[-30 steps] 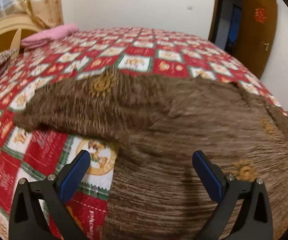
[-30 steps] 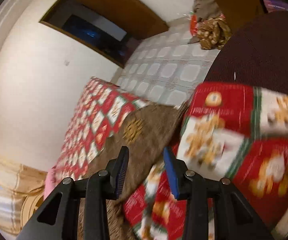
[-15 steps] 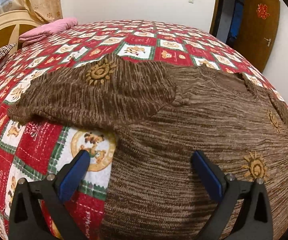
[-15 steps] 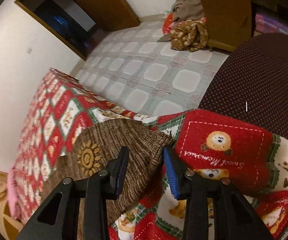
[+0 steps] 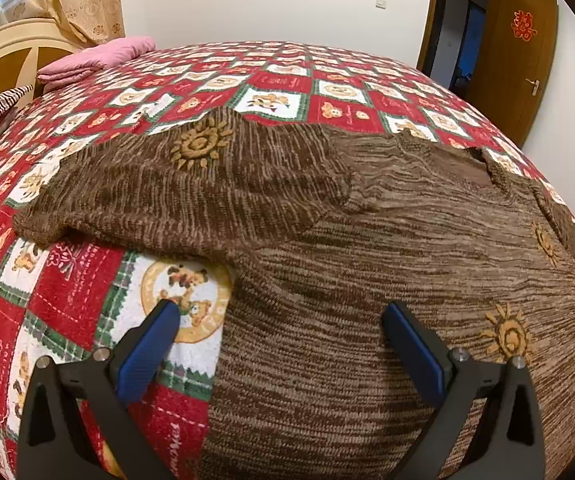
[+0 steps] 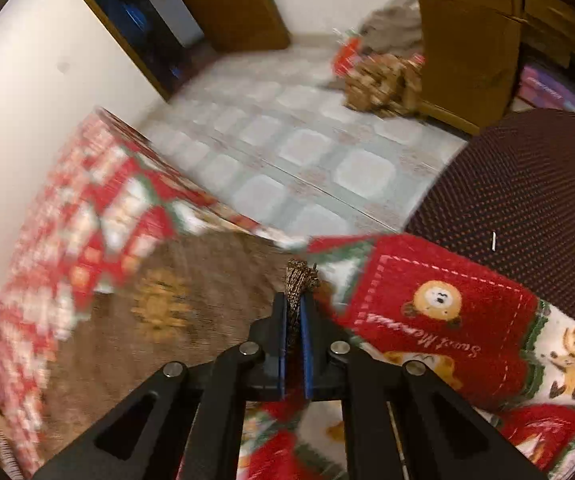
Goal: Fold small clothes
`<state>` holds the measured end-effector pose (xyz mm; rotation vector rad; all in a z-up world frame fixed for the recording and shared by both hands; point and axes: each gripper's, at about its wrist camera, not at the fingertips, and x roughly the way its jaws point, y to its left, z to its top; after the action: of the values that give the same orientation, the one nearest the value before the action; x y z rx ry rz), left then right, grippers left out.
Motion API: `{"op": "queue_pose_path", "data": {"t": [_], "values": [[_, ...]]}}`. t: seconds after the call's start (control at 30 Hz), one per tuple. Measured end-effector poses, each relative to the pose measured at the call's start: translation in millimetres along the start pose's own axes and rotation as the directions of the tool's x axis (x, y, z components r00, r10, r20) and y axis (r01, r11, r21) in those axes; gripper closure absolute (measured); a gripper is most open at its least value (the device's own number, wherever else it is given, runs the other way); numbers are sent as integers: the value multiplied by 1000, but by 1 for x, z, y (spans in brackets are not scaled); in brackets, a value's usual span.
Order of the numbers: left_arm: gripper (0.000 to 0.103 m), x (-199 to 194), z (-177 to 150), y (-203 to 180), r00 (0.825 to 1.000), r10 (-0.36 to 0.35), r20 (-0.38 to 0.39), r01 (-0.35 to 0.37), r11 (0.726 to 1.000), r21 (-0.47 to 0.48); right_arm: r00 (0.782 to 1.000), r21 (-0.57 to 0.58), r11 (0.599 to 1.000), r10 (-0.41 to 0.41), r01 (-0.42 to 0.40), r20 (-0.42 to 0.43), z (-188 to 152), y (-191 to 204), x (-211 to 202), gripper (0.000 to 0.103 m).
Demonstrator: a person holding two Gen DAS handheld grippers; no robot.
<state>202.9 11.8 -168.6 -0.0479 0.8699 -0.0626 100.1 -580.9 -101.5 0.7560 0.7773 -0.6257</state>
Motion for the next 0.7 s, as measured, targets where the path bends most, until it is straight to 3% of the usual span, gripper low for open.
{"op": "queue_pose_path", "data": {"t": [0.13,0.27,0.43,0.6,0.7], "values": [[0,-1,0,0,1000,-1,0,1,1000,0,988,-111,989,110,-98,108,-5,43,-50,98],[0,-2,0,3,1000,-24,8,24,1000,-6,960,-287,936,248,-203,129,-37,118,-91,98],[0,-13,1,19,993,-114,22,115,992,-49,911,-460,814,411,-355,24,-123,215,-102,98],[0,-35,1,41,995,-33,92,36,999,-31,894,-607,684,436,-404,-104,-228,285,-70,98],[0,-44,1,54,986,32,162,-32,999,-4,901,-659,640,407,-397,-147,-284,302,-41,98]]}}
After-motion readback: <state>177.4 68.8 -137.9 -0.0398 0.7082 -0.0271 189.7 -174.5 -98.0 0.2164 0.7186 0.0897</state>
